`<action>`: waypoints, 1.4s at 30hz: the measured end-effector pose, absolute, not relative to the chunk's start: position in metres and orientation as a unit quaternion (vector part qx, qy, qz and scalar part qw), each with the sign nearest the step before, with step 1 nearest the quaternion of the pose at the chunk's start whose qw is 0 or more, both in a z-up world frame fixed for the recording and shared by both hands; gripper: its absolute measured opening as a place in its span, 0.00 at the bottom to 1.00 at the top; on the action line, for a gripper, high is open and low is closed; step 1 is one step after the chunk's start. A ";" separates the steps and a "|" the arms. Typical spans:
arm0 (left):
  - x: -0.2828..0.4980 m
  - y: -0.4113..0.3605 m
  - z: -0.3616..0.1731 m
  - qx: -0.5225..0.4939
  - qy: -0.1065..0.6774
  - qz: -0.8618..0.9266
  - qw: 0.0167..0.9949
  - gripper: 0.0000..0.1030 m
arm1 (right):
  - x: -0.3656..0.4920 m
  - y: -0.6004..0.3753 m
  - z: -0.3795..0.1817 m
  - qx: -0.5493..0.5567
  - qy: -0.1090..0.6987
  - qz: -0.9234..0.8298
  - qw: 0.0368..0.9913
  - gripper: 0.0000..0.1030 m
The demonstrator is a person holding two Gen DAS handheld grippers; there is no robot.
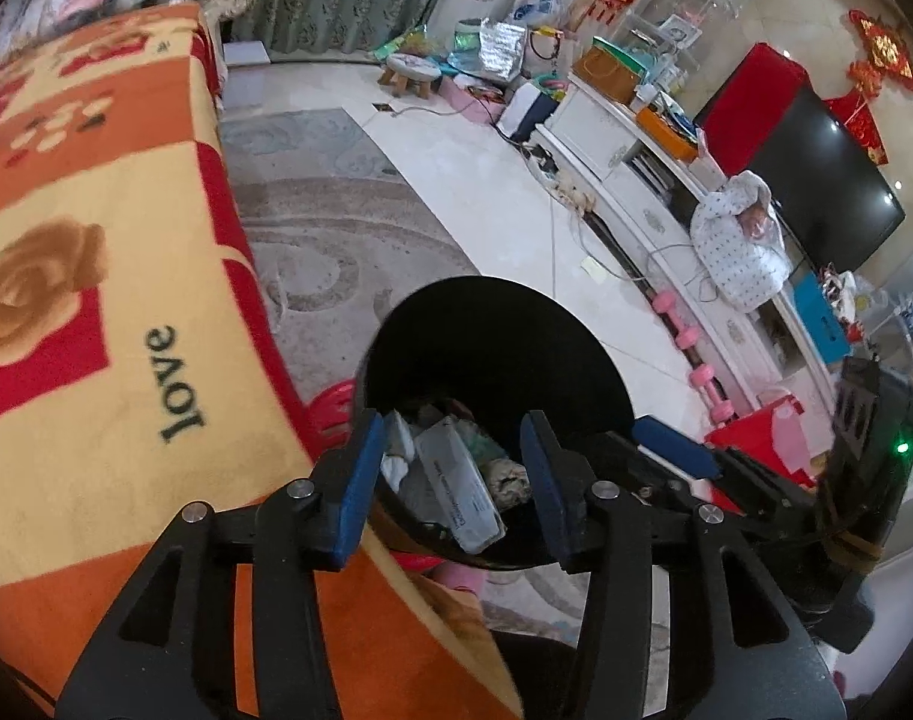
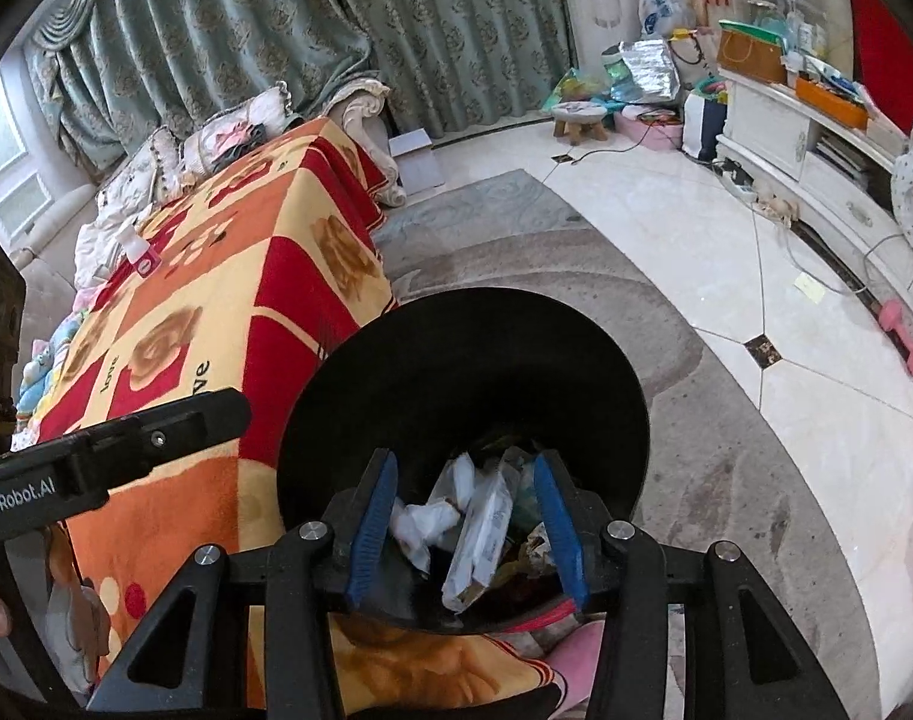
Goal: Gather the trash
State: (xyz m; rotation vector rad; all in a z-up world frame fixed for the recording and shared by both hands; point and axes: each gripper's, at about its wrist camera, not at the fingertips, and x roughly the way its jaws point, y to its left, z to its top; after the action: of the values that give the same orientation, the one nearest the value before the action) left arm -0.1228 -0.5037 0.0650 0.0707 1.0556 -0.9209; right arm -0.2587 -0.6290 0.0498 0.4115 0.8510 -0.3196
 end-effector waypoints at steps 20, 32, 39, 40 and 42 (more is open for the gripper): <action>-0.167 -0.423 0.121 0.060 0.363 -0.358 0.858 0.44 | -0.285 -0.572 0.119 0.125 0.310 -0.212 0.919 0.65; -0.190 -0.395 0.142 0.068 0.310 -0.357 0.879 0.44 | -0.301 -0.542 0.147 0.107 0.258 -0.231 0.932 0.68; -0.198 -0.388 0.146 0.073 0.290 -0.358 0.884 0.44 | -0.305 -0.532 0.150 0.104 0.253 -0.232 0.933 0.69; -0.199 -0.387 0.147 0.072 0.288 -0.361 0.884 0.44 | -0.306 -0.533 0.150 0.105 0.252 -0.233 0.933 0.69; -0.200 -0.387 0.148 0.071 0.285 -0.361 0.885 0.44 | -0.306 -0.533 0.150 0.105 0.252 -0.233 0.934 0.69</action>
State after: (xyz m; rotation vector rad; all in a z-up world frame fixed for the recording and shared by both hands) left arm -0.1999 -0.3870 0.1476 0.1486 0.5934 -0.7508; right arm -0.3058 -0.5328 0.1502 0.2146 0.5149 -0.4760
